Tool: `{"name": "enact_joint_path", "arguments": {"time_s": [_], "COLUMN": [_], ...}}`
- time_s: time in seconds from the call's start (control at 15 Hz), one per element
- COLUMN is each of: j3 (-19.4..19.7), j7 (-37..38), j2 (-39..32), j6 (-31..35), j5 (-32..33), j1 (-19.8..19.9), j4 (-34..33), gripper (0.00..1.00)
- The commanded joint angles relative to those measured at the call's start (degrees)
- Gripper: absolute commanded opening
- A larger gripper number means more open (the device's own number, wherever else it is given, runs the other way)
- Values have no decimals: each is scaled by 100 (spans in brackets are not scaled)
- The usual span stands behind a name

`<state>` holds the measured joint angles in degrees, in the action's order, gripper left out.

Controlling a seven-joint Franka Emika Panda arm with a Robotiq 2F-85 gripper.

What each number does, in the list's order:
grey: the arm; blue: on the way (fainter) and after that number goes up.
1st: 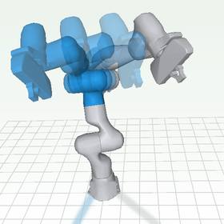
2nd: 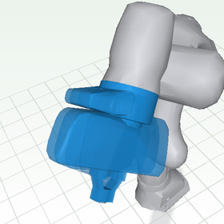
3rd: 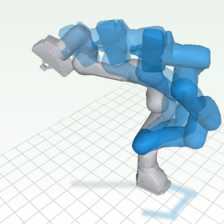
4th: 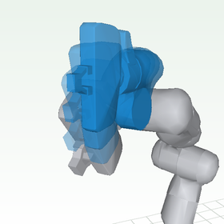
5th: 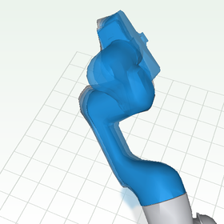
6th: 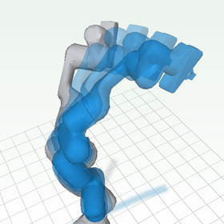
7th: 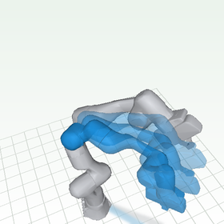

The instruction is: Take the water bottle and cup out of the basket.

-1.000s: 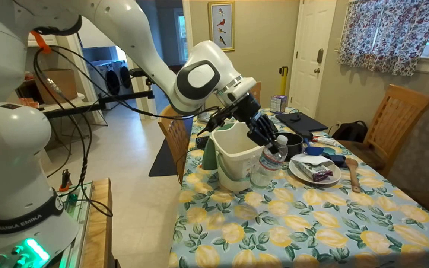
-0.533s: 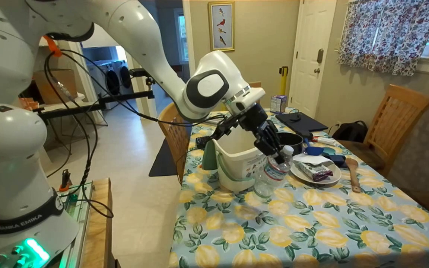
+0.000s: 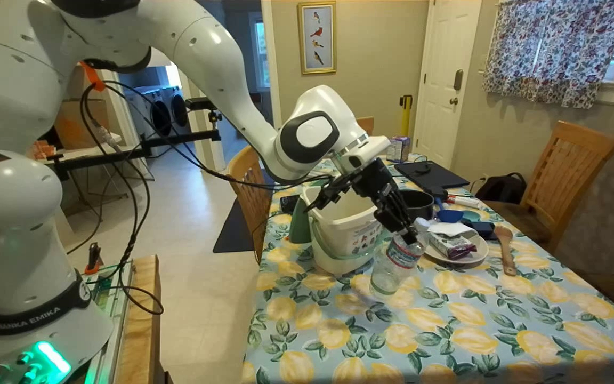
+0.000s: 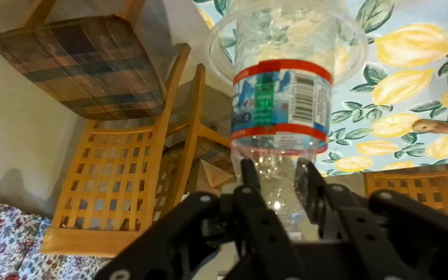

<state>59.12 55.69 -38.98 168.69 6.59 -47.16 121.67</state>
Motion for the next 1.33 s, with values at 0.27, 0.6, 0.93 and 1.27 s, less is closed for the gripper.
{"name": "enact_joint_path", "arguments": {"time_s": [0.27, 0.6, 0.93, 1.27], "j3": [-90, -120, -158, -298], "j7": [-26, -3, 157, 418], "j2": [-474, -851, -1245, -1552], "j6": [-190, -317, -315, -193], "j5": [-150, -150, -182, -238], "j1": [264, 432, 501, 541], "j4": [-494, -830, -1120, -1293], "gripper": [8, 8, 8, 8]}}
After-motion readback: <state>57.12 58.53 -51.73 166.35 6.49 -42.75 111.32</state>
